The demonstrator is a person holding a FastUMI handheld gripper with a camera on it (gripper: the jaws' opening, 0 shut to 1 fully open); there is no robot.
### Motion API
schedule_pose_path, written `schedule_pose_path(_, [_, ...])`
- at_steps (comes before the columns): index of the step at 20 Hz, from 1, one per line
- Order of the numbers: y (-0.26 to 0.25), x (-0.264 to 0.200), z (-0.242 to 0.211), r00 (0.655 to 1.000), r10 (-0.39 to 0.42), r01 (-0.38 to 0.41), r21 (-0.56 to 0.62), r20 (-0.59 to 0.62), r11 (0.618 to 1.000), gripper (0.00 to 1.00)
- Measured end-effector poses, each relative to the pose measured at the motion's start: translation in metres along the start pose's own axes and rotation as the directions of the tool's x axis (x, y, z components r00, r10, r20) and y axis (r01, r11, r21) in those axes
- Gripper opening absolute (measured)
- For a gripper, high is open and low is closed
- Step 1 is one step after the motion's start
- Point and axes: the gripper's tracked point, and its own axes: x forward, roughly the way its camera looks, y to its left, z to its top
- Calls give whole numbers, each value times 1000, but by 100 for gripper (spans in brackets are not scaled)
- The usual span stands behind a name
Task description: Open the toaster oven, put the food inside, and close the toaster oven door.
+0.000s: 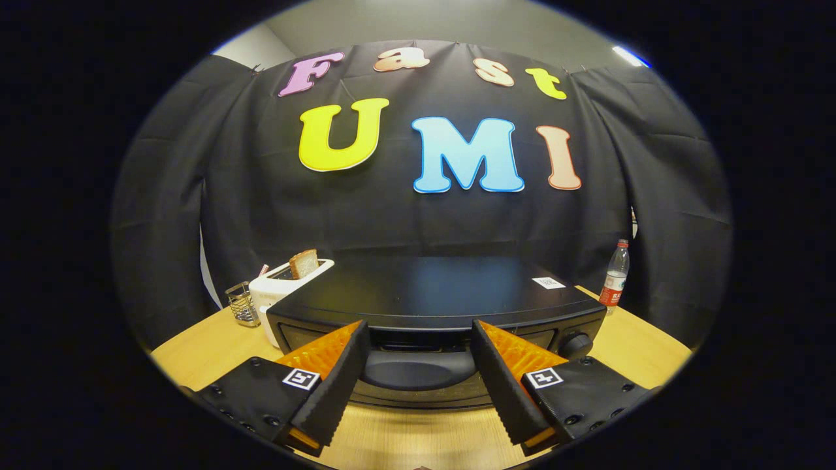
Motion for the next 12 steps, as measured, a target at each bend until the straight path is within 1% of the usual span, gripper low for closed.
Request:
schedule_pose_path(5, [1,-20,-9,1000,11,-11,-3,-12,1000,98])
schedule_pose_path(12, [3,-52,-35,998,19,-19,1,-64,1000,98])
